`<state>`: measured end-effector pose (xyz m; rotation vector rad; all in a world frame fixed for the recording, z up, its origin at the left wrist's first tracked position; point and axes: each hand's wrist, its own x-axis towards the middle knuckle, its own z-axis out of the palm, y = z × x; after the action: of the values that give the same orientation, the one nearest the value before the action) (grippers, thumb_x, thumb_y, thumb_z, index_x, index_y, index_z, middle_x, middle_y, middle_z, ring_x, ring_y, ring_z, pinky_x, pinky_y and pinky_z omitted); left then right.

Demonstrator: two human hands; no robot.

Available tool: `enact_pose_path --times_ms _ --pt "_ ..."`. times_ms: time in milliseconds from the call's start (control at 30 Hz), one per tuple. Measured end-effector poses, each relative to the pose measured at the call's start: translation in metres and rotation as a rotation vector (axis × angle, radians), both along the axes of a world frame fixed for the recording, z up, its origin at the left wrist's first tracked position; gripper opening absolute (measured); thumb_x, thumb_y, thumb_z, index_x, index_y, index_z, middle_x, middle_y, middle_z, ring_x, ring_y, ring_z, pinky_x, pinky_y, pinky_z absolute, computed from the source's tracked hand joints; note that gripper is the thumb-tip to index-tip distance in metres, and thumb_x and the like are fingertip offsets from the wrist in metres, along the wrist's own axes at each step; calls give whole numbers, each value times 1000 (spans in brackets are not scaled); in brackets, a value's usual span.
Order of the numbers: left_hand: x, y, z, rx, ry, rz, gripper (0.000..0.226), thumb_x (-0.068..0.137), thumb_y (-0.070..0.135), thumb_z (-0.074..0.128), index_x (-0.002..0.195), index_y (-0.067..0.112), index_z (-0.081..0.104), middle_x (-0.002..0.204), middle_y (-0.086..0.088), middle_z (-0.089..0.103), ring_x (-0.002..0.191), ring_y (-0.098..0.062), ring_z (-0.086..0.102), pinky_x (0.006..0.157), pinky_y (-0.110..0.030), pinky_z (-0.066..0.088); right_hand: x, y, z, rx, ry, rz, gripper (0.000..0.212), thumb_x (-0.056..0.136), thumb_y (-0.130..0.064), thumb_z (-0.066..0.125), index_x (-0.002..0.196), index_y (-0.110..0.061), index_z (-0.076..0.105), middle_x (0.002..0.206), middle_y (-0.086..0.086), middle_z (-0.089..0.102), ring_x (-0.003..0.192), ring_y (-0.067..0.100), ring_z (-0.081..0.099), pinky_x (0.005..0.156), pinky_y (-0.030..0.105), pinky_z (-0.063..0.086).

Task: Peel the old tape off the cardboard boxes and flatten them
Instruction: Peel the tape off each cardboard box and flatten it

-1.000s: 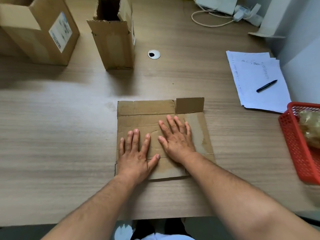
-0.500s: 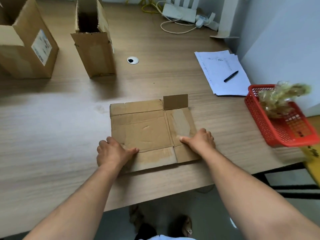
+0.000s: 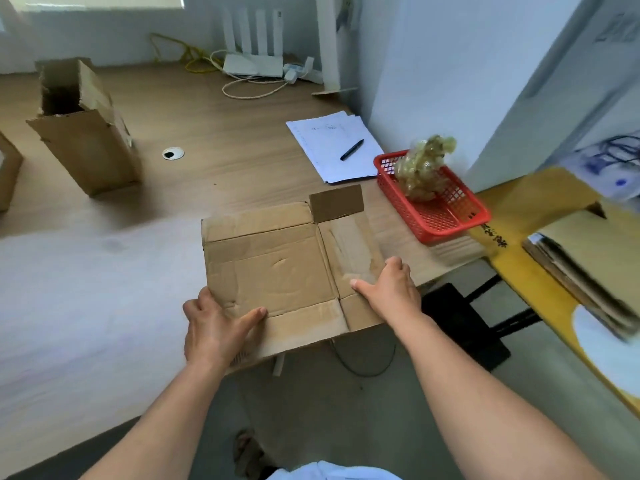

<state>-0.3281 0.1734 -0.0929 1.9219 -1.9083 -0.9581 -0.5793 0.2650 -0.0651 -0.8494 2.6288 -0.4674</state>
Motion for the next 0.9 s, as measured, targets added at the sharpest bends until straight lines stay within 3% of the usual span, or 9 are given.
enact_pose_path --times_ms 233,367,633,900 --pt "-104 105 32 -112 66 -243 97 61 60 79 132 13 33 127 -10 34 113 -34 49 84 -44 46 -77 166 27 -106 54 -221 82 75 -51 71 133 -10 31 134 11 42 118 29 50 80 33 43" --pt "-166 175 47 -144 96 -395 98 63 59 79 134 11 32 128 -12 34 114 -38 49 88 -48 46 -110 265 35 -153 91 -362 80 74 -51 72 130 -8 33 131 13 43 118 31 49 88 38 44" --pt "-282 315 63 -157 149 -690 104 66 59 78 142 10 28 136 -14 32 113 -40 51 88 -48 47 -163 450 49 -167 124 -674 75 75 -49 72 126 -7 37 128 14 46 116 34 51 89 38 43" --pt "-386 412 61 -165 180 -950 104 66 59 77 141 7 27 134 -15 34 117 -40 48 93 -47 43 -207 574 45 -185 171 -925 71 72 -49 74 120 -9 39 122 13 47 112 35 52 85 37 44"
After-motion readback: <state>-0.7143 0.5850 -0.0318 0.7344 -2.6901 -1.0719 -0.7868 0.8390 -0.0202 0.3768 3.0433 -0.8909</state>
